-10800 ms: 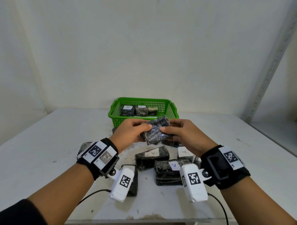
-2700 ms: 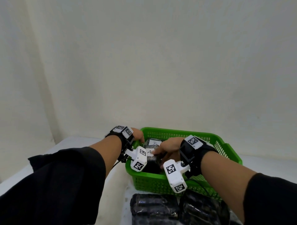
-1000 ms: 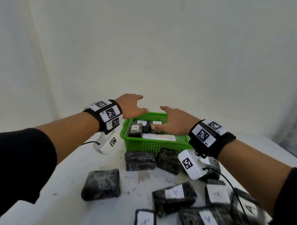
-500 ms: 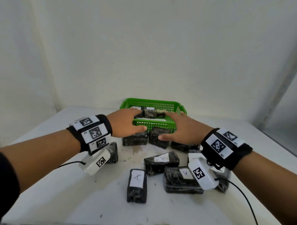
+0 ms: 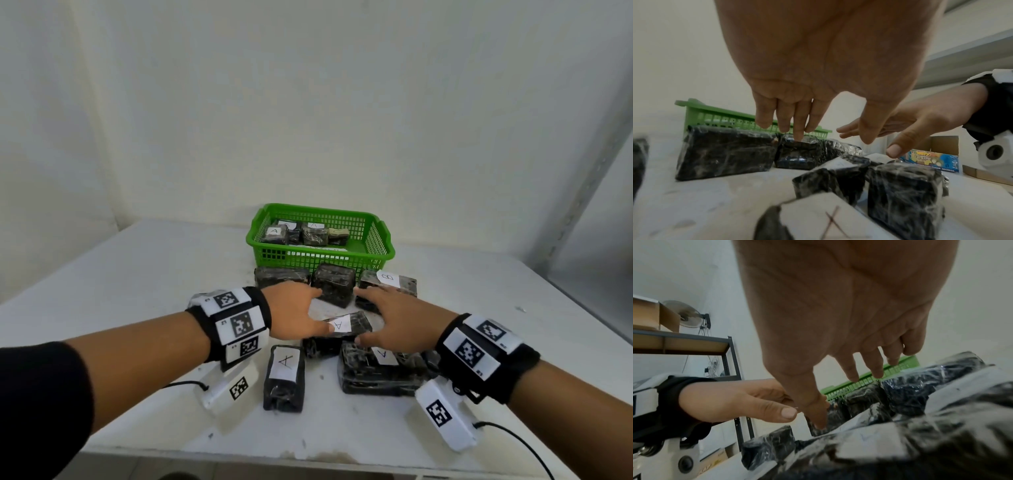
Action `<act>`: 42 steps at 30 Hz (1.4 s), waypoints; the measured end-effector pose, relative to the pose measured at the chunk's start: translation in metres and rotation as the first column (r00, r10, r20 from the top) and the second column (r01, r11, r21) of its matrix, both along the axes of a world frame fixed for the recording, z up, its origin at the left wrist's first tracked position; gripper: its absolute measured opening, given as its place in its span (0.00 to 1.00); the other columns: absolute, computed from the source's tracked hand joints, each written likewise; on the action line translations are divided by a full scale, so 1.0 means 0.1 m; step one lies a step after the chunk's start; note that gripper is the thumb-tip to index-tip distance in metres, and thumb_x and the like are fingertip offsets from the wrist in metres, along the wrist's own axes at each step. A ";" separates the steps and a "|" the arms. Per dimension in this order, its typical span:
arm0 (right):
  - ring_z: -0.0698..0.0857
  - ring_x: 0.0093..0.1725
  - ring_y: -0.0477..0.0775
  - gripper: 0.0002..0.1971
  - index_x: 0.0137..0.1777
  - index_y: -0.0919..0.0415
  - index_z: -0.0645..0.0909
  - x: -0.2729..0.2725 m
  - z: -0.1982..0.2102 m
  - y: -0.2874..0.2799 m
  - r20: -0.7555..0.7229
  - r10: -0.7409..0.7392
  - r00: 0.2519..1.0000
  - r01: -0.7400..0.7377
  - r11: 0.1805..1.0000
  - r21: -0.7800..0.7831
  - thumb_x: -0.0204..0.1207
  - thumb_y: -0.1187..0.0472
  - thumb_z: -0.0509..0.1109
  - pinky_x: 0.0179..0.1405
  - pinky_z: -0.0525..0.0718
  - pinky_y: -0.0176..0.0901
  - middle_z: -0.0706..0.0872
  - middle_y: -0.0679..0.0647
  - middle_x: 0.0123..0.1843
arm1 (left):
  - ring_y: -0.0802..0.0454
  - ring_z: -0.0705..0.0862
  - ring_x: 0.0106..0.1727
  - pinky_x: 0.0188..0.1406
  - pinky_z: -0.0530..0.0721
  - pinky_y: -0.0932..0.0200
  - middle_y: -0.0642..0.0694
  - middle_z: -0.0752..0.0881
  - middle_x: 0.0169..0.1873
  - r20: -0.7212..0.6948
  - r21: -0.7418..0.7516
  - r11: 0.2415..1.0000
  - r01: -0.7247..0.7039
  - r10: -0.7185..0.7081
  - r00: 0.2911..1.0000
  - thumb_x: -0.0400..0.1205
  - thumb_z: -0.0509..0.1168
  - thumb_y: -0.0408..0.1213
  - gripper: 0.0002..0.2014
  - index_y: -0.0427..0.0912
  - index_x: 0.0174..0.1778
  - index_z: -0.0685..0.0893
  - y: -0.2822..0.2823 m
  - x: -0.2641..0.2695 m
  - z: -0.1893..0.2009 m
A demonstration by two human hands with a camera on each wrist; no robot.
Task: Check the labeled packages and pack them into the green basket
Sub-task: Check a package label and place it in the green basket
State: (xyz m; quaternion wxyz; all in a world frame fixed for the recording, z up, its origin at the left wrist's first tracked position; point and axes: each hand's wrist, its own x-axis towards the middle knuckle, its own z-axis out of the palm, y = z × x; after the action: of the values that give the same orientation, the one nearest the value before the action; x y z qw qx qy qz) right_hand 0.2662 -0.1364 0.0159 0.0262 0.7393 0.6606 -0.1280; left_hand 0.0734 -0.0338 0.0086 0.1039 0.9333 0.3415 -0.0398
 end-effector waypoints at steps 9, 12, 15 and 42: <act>0.81 0.74 0.54 0.33 0.88 0.50 0.66 -0.16 0.01 0.12 0.021 -0.023 1.000 0.025 0.996 -0.085 0.85 0.48 0.68 0.66 0.76 0.41 0.79 0.55 0.80 | 0.48 0.87 0.49 0.53 0.87 0.50 0.47 0.90 0.48 -0.121 -0.105 0.993 -0.053 0.040 0.992 0.74 0.71 0.57 0.22 0.49 0.58 0.87 -0.05 0.15 -0.18; 0.80 0.76 0.56 0.32 0.87 0.51 0.69 -0.18 0.00 0.18 0.036 -0.013 0.999 0.015 0.997 -0.073 0.83 0.48 0.70 0.67 0.76 0.41 0.80 0.55 0.80 | 0.48 0.87 0.52 0.54 0.86 0.53 0.47 0.90 0.52 0.003 -0.095 0.994 -0.061 0.061 0.998 0.78 0.70 0.47 0.16 0.47 0.60 0.89 -0.03 0.15 -0.16; 0.80 0.75 0.56 0.34 0.84 0.50 0.72 -0.11 0.00 0.21 0.024 -0.013 1.000 0.014 0.999 -0.034 0.80 0.46 0.75 0.70 0.77 0.44 0.81 0.54 0.78 | 0.51 0.85 0.58 0.58 0.82 0.60 0.50 0.88 0.59 0.148 -0.139 0.987 -0.077 0.097 0.984 0.79 0.71 0.41 0.19 0.46 0.66 0.85 0.03 0.10 -0.09; 0.93 0.55 0.52 0.16 0.59 0.53 0.89 0.14 -0.23 -0.01 -0.805 0.102 0.584 0.404 0.824 0.398 0.73 0.56 0.85 0.63 0.90 0.51 0.94 0.52 0.55 | 0.39 0.91 0.54 0.53 0.90 0.50 0.31 0.89 0.55 0.622 -0.781 0.554 0.288 0.656 0.427 0.74 0.75 0.22 0.16 0.32 0.58 0.87 -0.13 0.14 -0.15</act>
State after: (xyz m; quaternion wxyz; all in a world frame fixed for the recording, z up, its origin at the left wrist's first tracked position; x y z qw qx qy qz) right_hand 0.2805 -0.1373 -0.0069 -0.4940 0.6333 0.5390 -0.2538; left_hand 0.0873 -0.0470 -0.0065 0.6806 0.5939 0.2916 0.3145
